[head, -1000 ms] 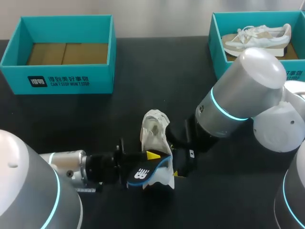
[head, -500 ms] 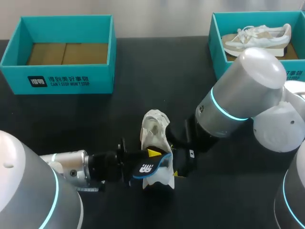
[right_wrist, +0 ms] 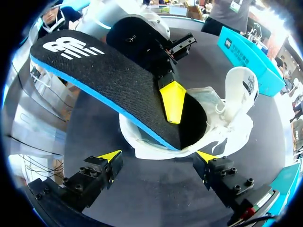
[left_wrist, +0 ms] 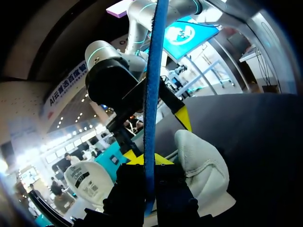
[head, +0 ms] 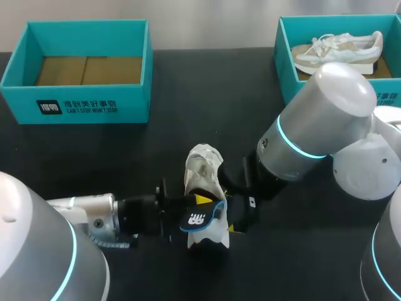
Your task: Take the shoe out of the shoebox, open the shoe tongue, remove and reinsert the insole, then place the shoe into the shoebox
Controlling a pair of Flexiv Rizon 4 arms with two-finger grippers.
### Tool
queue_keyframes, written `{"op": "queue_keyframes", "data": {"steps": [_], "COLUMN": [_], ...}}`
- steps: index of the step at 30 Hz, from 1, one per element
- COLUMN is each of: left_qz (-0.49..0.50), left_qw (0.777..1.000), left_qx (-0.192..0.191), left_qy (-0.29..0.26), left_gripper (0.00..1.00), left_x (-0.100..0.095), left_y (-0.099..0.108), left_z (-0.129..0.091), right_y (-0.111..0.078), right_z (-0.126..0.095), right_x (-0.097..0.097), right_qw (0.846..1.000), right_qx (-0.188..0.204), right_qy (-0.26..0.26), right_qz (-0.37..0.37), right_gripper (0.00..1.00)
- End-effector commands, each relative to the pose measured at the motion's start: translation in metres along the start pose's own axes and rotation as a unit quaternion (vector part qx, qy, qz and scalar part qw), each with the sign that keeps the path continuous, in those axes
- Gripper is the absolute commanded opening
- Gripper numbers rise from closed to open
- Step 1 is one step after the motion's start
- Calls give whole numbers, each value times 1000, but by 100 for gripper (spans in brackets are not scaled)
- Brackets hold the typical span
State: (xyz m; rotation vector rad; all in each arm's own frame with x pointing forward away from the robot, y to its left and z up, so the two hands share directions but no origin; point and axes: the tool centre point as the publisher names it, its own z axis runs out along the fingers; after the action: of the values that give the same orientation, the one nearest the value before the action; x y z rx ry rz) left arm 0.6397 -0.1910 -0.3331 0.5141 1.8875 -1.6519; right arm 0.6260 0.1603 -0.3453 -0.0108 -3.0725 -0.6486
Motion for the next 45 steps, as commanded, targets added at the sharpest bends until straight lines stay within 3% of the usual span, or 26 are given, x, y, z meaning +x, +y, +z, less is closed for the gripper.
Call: {"op": "queue_keyframes", "data": {"steps": [1,11,22,23,33,45], "left_qz": [2,-9,-13,-13,-4,7], "left_qw": [1000,998,999,999,1000,1000], "left_qx": [-11,-57,-43,-41,-24,-9], "left_qy": [4,16,12,10,-3,-6], "left_gripper": [0,0,0,10,24,28], "left_x": [0,3,2,2,-6,-15], "left_y": [5,19,12,10,-3,-20], "left_z": [10,14,10,9,4,7], "right_y": [-1,-1,-1,-1,-1,-1], "right_z": [0,0,0,0,0,0], "right_x": [1,1,1,1,1,1], "right_qw": [1000,1000,1000,1000,1000,1000], "right_qx": [0,0,0,0,0,0], "right_qy": [-1,-1,-1,-1,-1,-1], "right_qz": [0,0,0,0,0,0], "right_gripper": [100,100,100,100,100,100]}}
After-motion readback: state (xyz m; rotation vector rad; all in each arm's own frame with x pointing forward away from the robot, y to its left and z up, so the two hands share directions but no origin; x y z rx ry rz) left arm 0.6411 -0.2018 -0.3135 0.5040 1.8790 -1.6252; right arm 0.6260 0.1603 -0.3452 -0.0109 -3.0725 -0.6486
